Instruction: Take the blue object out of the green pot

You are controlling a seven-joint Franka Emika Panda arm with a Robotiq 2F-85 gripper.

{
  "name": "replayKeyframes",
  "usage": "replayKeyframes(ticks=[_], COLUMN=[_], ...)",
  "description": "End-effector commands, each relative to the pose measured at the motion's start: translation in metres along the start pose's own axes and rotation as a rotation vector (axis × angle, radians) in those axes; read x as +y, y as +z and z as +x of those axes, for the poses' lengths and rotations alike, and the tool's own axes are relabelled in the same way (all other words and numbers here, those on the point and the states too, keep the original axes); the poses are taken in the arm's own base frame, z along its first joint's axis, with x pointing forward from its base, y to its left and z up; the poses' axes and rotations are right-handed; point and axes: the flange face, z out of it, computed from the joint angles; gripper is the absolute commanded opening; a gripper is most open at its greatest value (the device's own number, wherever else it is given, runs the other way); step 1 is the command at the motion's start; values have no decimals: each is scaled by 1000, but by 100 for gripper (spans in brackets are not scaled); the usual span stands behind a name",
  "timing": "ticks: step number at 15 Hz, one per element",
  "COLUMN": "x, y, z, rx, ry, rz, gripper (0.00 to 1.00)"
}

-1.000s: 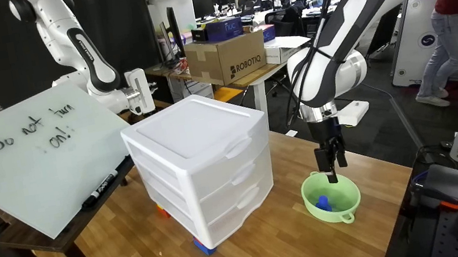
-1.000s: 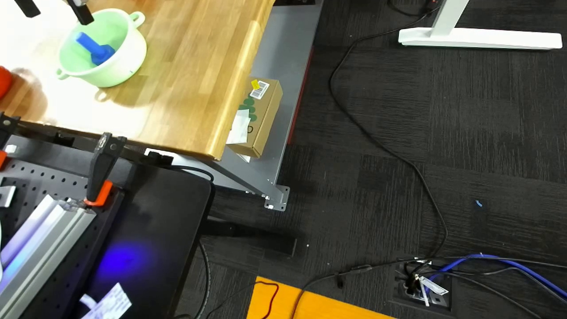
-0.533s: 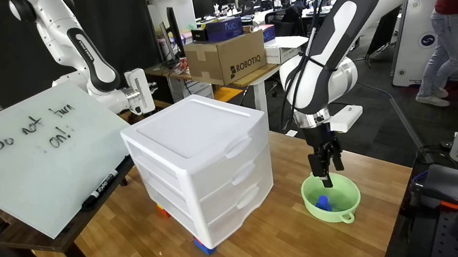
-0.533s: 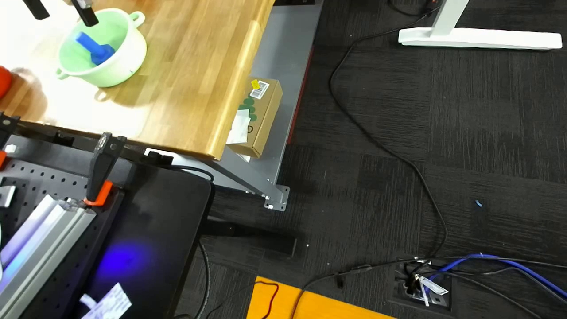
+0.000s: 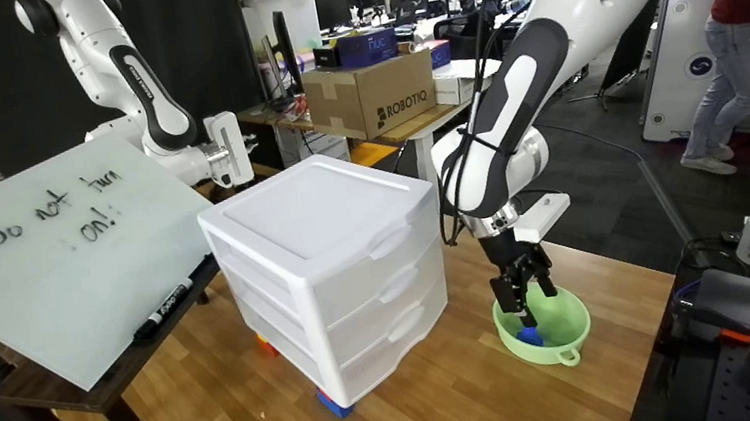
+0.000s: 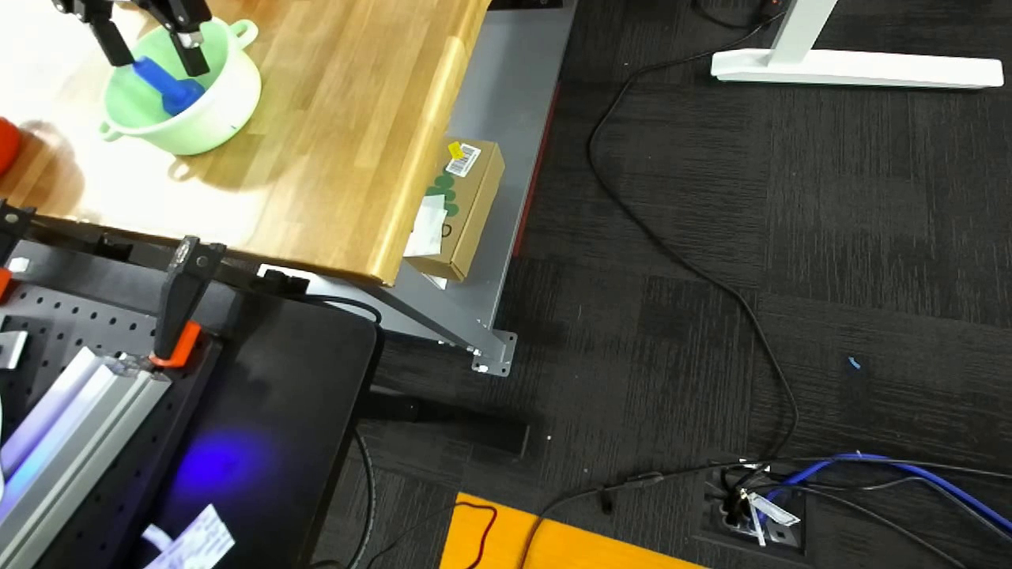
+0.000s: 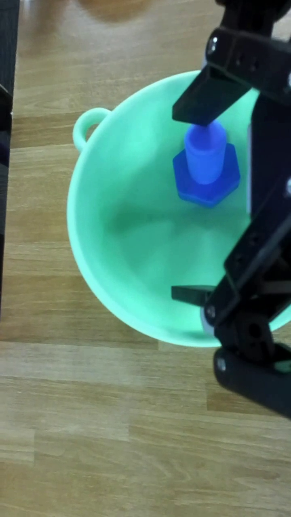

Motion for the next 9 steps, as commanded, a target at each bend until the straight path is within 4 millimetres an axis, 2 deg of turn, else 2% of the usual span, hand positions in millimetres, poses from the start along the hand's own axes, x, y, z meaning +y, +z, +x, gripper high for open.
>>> replayKeyframes(ticks=[1,9], x=[-4,-3], y=[-5,-11], z=[12,19], rx=[-54,-74], ry=[23,31], rz=[-24,-18], gripper=[100,100])
